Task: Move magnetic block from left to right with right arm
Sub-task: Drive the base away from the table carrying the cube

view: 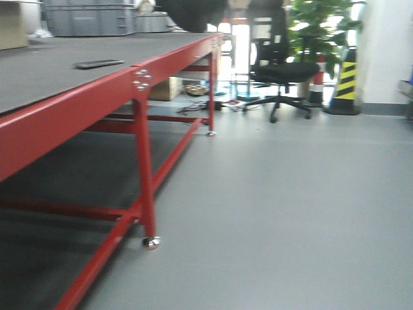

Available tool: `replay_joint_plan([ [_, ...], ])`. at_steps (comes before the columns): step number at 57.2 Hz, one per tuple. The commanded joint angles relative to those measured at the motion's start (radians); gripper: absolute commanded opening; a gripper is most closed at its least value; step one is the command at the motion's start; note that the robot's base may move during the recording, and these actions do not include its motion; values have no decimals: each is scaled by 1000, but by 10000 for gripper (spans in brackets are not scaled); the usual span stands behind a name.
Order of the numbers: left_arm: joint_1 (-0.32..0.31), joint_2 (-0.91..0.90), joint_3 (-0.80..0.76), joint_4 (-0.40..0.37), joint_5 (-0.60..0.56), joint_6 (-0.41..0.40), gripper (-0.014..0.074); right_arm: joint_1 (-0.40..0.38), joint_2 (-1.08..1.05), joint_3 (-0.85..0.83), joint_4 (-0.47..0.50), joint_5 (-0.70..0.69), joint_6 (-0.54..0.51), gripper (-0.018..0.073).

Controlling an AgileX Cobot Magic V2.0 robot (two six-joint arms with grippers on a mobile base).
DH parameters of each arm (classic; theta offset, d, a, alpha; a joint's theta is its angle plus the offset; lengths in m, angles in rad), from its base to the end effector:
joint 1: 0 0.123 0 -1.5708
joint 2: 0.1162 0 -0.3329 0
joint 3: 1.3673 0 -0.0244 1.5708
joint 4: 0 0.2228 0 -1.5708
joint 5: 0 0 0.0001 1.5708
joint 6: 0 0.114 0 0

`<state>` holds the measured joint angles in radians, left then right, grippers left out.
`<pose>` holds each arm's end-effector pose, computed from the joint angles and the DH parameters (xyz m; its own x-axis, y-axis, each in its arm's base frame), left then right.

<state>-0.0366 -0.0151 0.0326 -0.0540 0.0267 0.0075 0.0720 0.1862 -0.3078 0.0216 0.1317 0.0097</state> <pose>0.0032 -0.0003 0.2013 0.0413 -0.0480 -0.9980 0.0400 0.9981 -0.0464 0.0087 0.0010 0.3009 0.0746 0.0366 -0.9965 -0.0771 0.9965 0.0308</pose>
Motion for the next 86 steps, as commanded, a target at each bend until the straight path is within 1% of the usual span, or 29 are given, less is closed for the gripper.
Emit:
replay_joint_plan([
  [1, -6, -10, 9, -3, -84, -7, -126, -3, 11, -31, 2, -85, -10, 334],
  [86, -6, -10, 9, -3, -84, -7, -126, -3, 11, -31, 2, -85, -10, 334],
])
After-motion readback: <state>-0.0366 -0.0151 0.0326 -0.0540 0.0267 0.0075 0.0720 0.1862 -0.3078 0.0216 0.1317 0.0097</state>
